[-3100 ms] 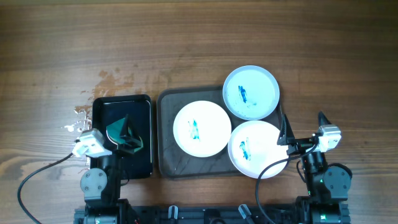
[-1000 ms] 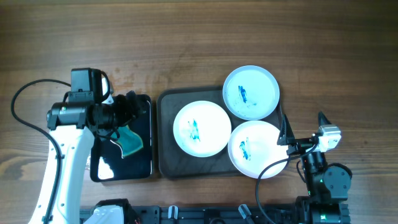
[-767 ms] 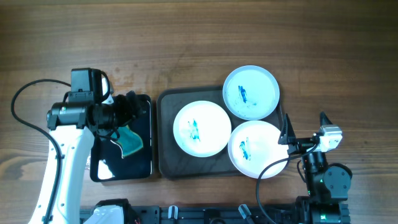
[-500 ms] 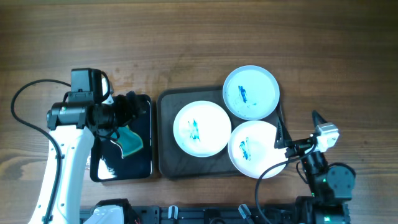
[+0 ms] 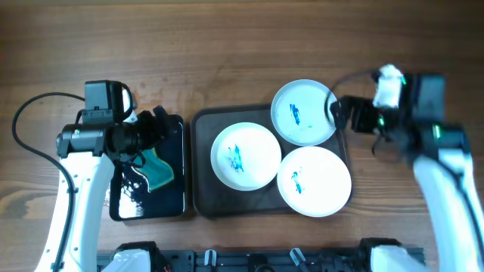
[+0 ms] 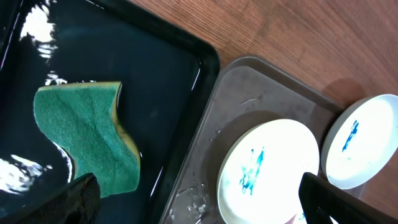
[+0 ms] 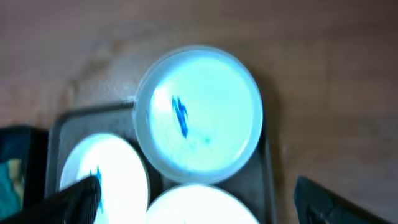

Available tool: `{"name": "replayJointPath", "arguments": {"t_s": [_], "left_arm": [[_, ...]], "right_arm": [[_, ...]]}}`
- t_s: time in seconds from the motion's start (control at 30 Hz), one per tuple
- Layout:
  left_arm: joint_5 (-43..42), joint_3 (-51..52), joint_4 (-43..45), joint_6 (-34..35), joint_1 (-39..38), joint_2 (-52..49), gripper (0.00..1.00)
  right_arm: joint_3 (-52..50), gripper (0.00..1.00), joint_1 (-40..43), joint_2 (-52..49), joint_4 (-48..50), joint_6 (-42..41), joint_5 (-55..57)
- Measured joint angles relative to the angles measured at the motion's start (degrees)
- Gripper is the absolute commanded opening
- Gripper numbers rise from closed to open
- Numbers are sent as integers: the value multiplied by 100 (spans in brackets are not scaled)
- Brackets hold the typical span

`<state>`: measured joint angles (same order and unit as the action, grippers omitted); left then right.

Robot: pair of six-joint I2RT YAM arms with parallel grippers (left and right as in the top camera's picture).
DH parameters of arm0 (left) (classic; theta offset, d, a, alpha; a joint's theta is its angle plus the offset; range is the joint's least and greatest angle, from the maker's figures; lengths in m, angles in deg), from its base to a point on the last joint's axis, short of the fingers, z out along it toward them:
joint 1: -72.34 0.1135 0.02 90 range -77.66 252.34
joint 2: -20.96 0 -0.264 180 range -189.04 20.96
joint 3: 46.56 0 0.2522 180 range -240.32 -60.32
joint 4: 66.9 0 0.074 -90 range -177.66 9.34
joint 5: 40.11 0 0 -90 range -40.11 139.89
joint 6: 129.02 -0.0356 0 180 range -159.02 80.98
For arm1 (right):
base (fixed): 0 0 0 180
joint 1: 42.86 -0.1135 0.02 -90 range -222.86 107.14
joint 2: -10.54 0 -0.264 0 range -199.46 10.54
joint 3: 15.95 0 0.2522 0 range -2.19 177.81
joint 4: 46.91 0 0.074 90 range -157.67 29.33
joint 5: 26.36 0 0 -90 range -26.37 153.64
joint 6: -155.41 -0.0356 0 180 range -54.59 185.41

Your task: Clean dirty plates on tray and stack at the side

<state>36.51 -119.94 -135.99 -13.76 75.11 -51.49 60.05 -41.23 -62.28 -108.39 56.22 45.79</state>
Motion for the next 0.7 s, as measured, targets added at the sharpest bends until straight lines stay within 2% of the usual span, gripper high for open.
{"name": "replayJointPath", "arguments": {"t_s": [0.07, 0.17, 0.2, 0.3, 0.33, 0.4, 0.43, 0.47, 0.5, 0.57, 0.6, 0.67, 0.7], "left_arm": [[48, -2, 0, 33, 0, 0, 100], [157, -4, -61, 59, 0, 0, 100], [168, -4, -87, 59, 0, 0, 96], [267, -4, -107, -17, 0, 0, 74], [391, -4, -118, -125, 0, 0, 73], [579, -4, -186, -205, 0, 0, 93], [699, -4, -258, -260, 0, 0, 99], [785, -4, -334, -289, -2, -7, 97], [866, -4, -437, -284, 0, -15, 89], [999, -4, -673, -321, 0, -59, 88], [1071, -9, -850, -282, 0, -101, 80], [1226, -15, -1143, -72, 4, -175, 54], [1281, -13, -1248, 162, 15, -210, 58]], "right_arm": [[520, 100, 0, -793, -610, 2, -20], [855, 100, -9, -1462, -925, 195, -35], [874, 100, -35, -1537, -1005, 313, -35], [894, 100, -302, -1561, -1121, 544, -42], [909, 100, -452, -1561, -1115, 588, -42], [918, 100, -717, -1561, -1095, 632, -55], [918, 100, -863, -1561, -1075, 647, -57], [918, 100, -1003, -1561, -1023, 651, -57], [920, 100, -1130, -1561, -942, 651, -59], [925, 100, -1309, -1561, -754, 654, -114], [929, 100, -1338, -1561, -688, 656, -168], [929, 100, -1338, -1561, -662, 649, -232], [929, 100, -1338, -1561, -656, 640, -238]]}}
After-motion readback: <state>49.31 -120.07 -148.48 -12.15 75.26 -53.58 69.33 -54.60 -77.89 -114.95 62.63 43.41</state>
